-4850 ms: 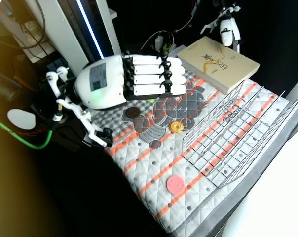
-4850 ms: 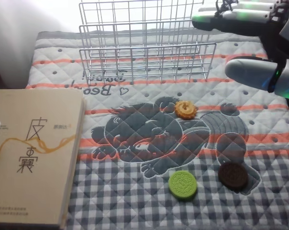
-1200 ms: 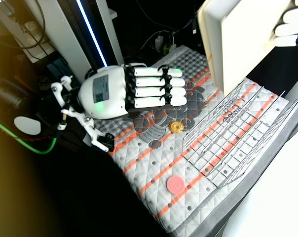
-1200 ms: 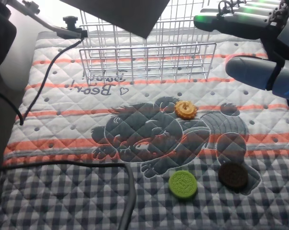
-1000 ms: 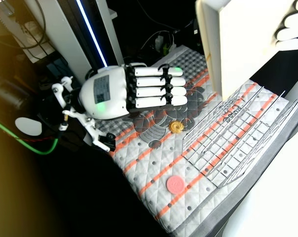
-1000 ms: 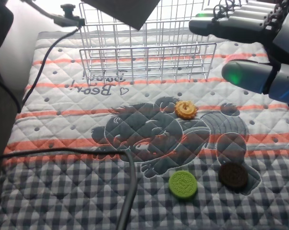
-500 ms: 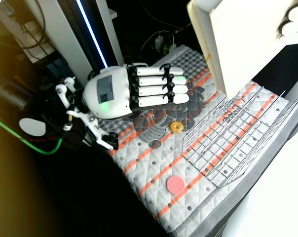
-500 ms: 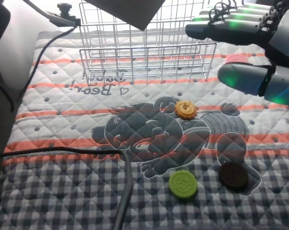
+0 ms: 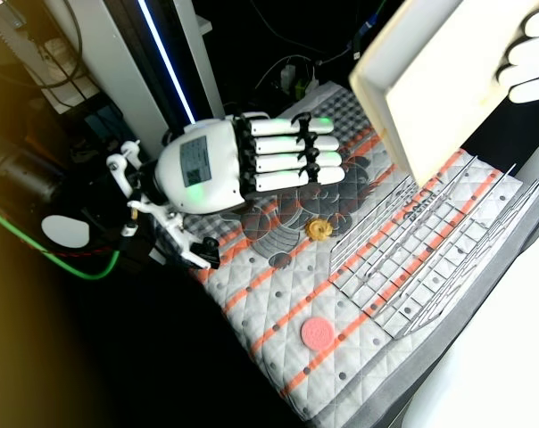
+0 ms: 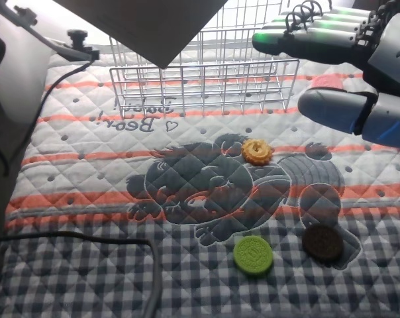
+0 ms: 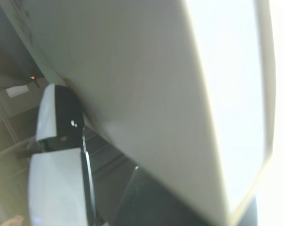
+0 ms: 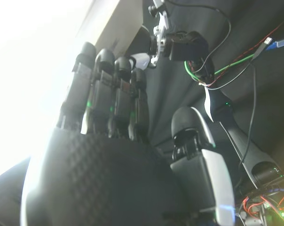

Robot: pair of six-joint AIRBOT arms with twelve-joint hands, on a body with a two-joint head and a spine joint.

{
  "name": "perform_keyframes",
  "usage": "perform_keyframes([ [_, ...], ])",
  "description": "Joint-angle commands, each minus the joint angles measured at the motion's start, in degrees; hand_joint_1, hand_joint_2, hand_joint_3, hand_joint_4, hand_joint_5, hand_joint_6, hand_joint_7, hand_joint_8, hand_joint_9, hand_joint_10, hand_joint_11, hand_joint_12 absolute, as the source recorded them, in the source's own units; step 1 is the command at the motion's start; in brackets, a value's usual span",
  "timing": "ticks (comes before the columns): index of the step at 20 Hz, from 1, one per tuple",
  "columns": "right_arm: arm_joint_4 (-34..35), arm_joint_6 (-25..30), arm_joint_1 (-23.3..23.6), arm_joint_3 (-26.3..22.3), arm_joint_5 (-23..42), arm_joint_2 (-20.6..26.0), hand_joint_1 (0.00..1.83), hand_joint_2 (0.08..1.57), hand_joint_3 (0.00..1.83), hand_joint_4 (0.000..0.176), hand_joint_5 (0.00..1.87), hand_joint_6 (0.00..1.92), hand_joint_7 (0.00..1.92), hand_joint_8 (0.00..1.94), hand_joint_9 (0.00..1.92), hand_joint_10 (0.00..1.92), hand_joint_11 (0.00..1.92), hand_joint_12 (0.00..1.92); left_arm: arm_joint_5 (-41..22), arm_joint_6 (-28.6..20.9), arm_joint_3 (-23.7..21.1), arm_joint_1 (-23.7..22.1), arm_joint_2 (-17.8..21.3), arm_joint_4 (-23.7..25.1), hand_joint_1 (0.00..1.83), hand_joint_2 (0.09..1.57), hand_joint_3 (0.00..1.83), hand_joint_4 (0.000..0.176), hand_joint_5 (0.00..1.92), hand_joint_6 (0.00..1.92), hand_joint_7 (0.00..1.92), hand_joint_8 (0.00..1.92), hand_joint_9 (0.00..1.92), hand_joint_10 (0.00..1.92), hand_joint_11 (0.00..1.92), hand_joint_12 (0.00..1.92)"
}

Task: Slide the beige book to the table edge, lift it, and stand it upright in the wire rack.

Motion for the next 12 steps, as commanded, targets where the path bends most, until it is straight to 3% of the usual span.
perform_keyframes([
  [1, 2.24, 0.43, 0.46, 0.16, 6.85, -0.32, 0.07, 1.41, 0.00, 0.000, 0.42, 0.00, 0.45, 0.01, 0.42, 0.00, 0.40, 0.01, -8.06, -0.80, -0.06, -0.24, 0.91, -1.59, 1.40, 1.09, 0.00, 0.000, 0.93, 0.91, 1.08, 0.84, 1.04, 1.09, 0.85, 1.18],
  [2, 2.24, 0.50, 0.46, 0.21, 6.85, -0.43, 0.06, 1.41, 0.00, 0.000, 0.42, 0.00, 0.45, 0.00, 0.42, 0.00, 0.39, 0.01, -8.51, -0.60, -0.22, 0.11, 1.16, -1.71, 1.39, 1.10, 0.00, 0.000, 0.90, 0.95, 1.05, 0.89, 1.01, 1.14, 0.88, 1.11],
  [3, 2.24, 0.57, 0.46, 0.24, 6.85, -0.52, 0.05, 1.41, 0.00, 0.000, 0.41, 0.00, 0.43, 0.00, 0.40, 0.00, 0.39, 0.01, -8.97, -0.55, -0.45, 0.50, 1.45, -1.92, 1.28, 1.10, 0.00, 0.000, 0.93, 0.97, 1.10, 0.91, 1.11, 0.82, 0.90, 1.06],
  [4, 2.21, 0.61, 0.46, 0.28, 6.85, -0.60, 0.03, 1.42, 0.00, 0.000, 0.40, 0.00, 0.42, 0.00, 0.39, 0.00, 0.39, 0.00, -9.44, -0.46, -0.80, 0.95, 1.83, -2.20, 1.26, 1.10, 0.00, 0.000, 0.94, 0.96, 1.10, 0.93, 1.19, 0.64, 0.93, 1.01],
  [5, 2.18, 0.65, 0.46, 0.29, 6.85, -0.62, 0.02, 1.41, 0.00, 0.000, 0.40, 0.00, 0.42, 0.00, 0.39, 0.00, 0.39, 0.01, -9.84, -0.25, -0.99, 1.29, 2.05, -2.46, 1.36, 1.09, 0.00, 0.000, 0.94, 0.93, 1.05, 0.91, 1.05, 1.01, 0.95, 0.97],
  [7, 2.18, 0.76, 0.46, 0.30, 6.85, -0.65, 0.00, 1.39, 0.00, 0.000, 0.38, 0.00, 0.41, 0.00, 0.37, 0.00, 0.36, 0.00, -10.35, -0.19, -1.19, 1.78, 2.25, -2.75, 1.26, 1.10, 0.00, 0.000, 0.97, 0.92, 1.09, 0.94, 1.20, 0.61, 0.99, 0.94],
  [12, 2.16, 0.98, 0.46, 0.33, 6.85, -0.79, 0.00, 1.41, 0.00, 0.000, 0.37, 0.00, 0.37, 0.00, 0.34, 0.00, 0.34, 0.00, -11.23, -0.13, -1.84, 3.60, 2.68, -3.87, 1.25, 1.09, 0.00, 0.000, 0.98, 0.92, 1.13, 0.87, 1.28, 0.46, 0.98, 0.99],
])
